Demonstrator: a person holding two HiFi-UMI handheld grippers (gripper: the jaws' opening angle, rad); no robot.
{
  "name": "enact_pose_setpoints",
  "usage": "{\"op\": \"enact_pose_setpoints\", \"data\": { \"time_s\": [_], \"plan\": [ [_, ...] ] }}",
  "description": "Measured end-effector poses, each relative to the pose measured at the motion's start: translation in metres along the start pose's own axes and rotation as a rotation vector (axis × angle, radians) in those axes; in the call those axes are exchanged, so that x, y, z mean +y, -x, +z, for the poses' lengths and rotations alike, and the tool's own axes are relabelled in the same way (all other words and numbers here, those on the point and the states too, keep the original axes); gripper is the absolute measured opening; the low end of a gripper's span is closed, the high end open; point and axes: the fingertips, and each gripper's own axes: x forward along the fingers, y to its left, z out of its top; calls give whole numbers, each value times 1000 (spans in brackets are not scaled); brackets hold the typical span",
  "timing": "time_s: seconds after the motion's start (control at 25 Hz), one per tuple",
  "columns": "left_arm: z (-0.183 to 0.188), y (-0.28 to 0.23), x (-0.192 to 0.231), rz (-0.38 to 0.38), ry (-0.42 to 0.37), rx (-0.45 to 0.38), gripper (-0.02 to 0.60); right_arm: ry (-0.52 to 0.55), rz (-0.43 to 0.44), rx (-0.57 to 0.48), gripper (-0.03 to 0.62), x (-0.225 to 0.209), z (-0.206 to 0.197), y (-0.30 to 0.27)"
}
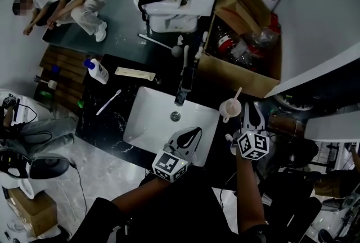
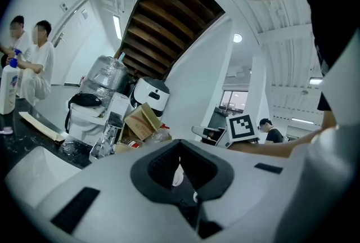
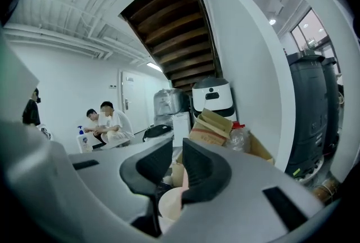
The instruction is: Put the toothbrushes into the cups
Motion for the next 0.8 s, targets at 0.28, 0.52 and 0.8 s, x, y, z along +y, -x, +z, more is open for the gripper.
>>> {"op": "enact_pose_setpoints", "data": {
  "time_s": [0.28, 0.52, 0.8],
  "plan": [
    [8, 17, -29, 5, -37, -44, 15, 15, 47, -49, 37, 39, 11, 58],
    [9, 37, -57, 27, -94, -69, 15, 33, 138, -31, 23, 85, 4, 119],
    [-7, 61, -96, 43, -152, -73, 15, 28, 184, -16, 23, 118, -18, 183]
  ]
}}
